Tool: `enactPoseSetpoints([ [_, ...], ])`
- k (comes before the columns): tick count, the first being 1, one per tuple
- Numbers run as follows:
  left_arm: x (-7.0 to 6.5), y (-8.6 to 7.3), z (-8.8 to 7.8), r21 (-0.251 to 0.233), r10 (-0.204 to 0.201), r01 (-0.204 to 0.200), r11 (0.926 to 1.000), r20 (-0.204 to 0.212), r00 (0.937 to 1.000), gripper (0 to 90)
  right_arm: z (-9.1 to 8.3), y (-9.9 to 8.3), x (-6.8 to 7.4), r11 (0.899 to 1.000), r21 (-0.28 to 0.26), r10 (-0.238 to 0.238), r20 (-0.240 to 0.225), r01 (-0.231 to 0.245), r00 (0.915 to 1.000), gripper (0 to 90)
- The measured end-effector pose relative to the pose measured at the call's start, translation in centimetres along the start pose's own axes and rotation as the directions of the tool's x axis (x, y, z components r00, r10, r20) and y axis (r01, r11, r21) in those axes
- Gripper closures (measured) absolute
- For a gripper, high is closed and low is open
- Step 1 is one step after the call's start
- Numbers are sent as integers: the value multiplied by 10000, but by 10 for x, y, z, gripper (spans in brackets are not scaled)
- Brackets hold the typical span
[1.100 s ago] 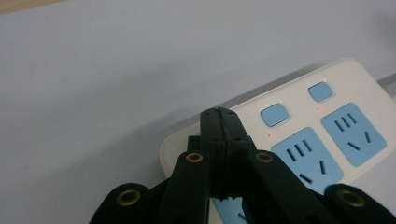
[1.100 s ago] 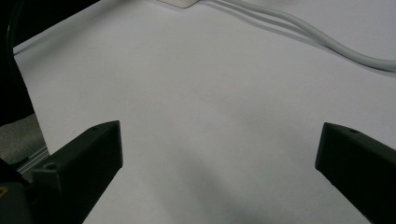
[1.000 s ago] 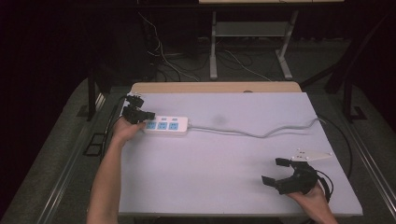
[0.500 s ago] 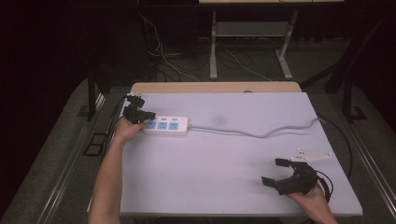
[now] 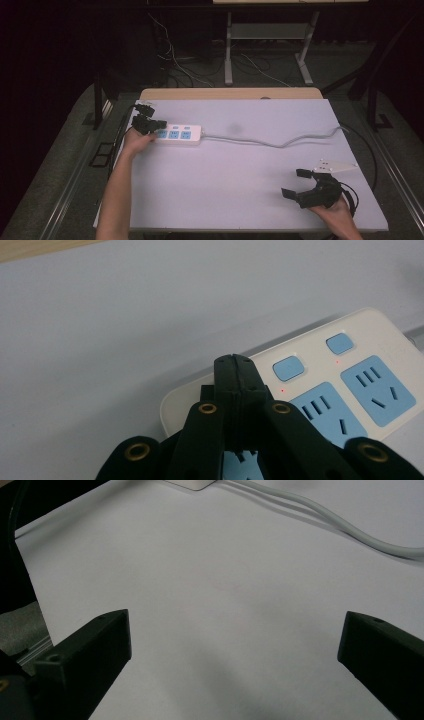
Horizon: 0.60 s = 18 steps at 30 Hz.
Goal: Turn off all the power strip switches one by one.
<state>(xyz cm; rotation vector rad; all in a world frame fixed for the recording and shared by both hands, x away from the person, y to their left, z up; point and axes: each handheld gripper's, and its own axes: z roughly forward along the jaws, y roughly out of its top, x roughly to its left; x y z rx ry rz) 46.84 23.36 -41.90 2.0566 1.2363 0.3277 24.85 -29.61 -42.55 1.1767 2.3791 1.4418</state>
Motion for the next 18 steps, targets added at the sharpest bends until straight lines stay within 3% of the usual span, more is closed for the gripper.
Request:
enactPoseSetpoints([
  [4, -1, -4, 0, -294, -40, 36, 9996, -118, 9999, 892, 0, 0, 1, 10000, 16, -42, 2, 42, 10000, 5],
  [11, -2, -4, 0, -303, -125, 119, 9995, -187, 9997, 892, 0, 0, 0, 10000, 10, -24, 23, 24, 10000, 5],
  [17, -3, -2, -1, -309, -31, 9, 9995, -700, 9975, 892, -1, 0, 0, 10000, -30, -15, 64, 16, 10000, 5],
  [18, -3, 0, -4, -565, -104, 68, 9984, -627, 9980, 892, -1, 0, 0, 10000, -31, -12, 65, 12, 10000, 5],
])
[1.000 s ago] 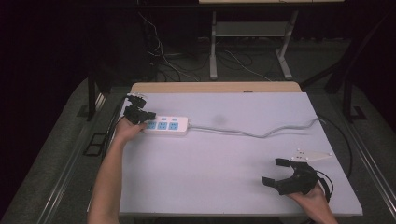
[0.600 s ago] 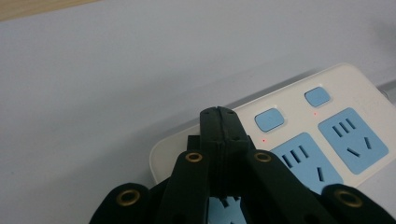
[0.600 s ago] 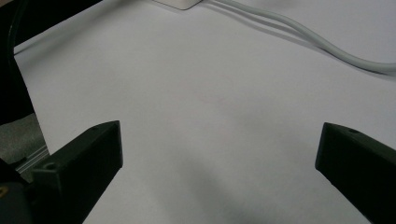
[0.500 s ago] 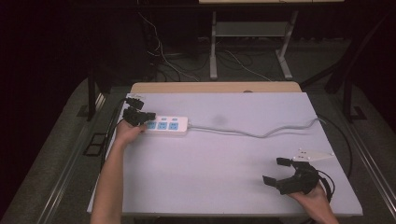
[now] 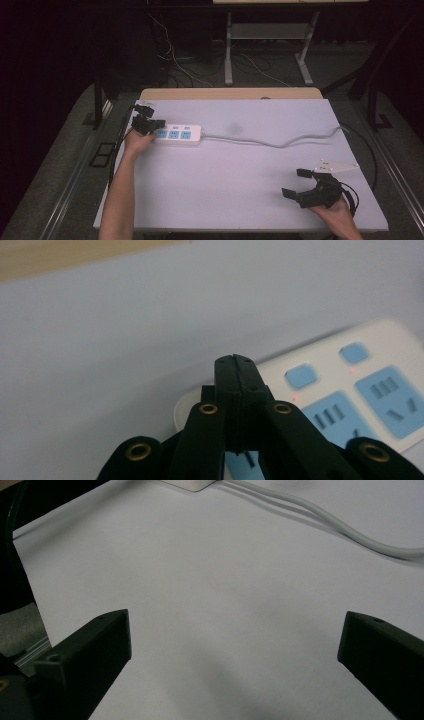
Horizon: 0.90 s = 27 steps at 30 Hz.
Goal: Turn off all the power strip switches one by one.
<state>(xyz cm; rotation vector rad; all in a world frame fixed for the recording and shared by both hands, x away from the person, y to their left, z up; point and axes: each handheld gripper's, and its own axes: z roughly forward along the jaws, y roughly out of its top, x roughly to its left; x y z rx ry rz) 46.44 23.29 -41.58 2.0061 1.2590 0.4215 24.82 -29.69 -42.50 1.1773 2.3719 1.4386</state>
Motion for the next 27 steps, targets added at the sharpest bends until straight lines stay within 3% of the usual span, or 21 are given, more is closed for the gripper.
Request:
enactPoseSetpoints([
  [3, -1, 1, -1, 26, 156, -156, 9999, -61, 9999, 892, -1, 0, 0, 10000, -35, 53, 27, -53, 10000, 5],
  [12, -1, 9, -10, -175, 216, -210, 9996, 369, 9991, 892, -1, 0, -1, 10000, -19, 51, 41, -51, 10000, 5],
  [19, -8, 20, -18, -148, 671, -664, 9977, 503, 9965, 892, -1, 0, -1, 10000, -36, 59, 52, -59, 10000, 5],
  [27, -18, 28, -18, -210, 824, -809, 9965, 850, 9930, 891, -1, -1, -1, 10000, 0, 49, 35, -49, 10000, 5],
])
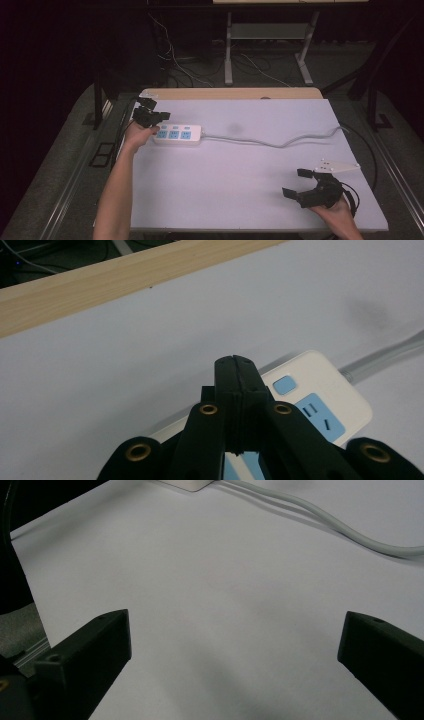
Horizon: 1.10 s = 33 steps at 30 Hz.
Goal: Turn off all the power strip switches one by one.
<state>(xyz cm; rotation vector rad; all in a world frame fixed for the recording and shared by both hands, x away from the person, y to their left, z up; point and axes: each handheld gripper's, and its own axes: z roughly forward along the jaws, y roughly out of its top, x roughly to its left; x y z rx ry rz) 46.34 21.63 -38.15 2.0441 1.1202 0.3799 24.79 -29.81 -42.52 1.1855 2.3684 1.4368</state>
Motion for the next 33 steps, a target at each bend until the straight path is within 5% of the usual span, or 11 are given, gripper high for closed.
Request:
enactPoseSetpoints([
  [33, -9, -8, 30, 981, 268, -299, 9947, 328, 9991, 890, 1, 0, 0, 10000, 49, -10, -54, 11, 10000, 5],
])
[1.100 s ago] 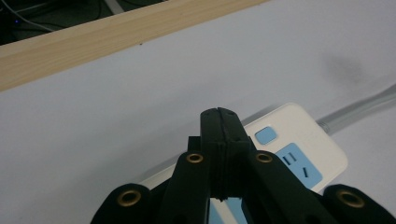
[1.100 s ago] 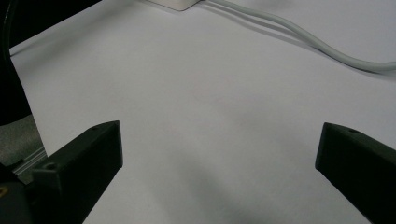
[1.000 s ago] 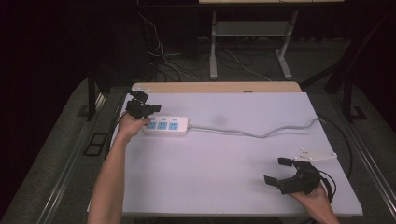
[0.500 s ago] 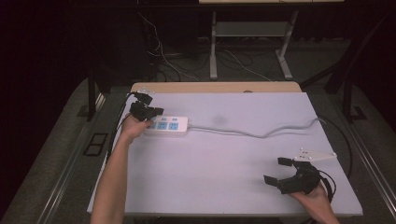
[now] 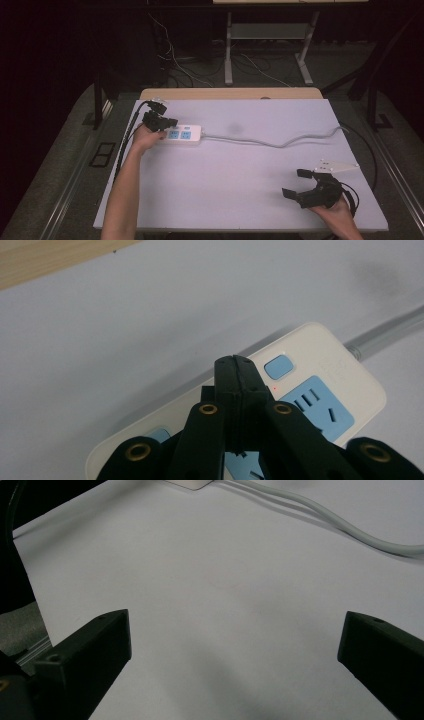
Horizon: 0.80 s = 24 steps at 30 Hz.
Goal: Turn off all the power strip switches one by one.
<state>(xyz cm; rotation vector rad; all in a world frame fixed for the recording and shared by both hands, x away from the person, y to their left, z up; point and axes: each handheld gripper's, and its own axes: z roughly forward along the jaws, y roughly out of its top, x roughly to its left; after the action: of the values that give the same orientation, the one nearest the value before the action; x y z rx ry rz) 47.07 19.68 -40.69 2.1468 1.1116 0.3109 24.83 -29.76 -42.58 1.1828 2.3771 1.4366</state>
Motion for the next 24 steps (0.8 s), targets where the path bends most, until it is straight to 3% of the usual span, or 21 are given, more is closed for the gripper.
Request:
enactPoseSetpoints([
  [9, 0, -3, 6, 247, 140, -138, 9996, -72, 9999, 890, -1, 0, 0, 10000, -67, 47, -24, -47, 10000, 5],
  [24, 3, -4, 6, 160, -154, 155, 9998, -57, 9999, 892, -1, 0, 1, 10000, -14, 16, -84, -16, 10000, 5],
])
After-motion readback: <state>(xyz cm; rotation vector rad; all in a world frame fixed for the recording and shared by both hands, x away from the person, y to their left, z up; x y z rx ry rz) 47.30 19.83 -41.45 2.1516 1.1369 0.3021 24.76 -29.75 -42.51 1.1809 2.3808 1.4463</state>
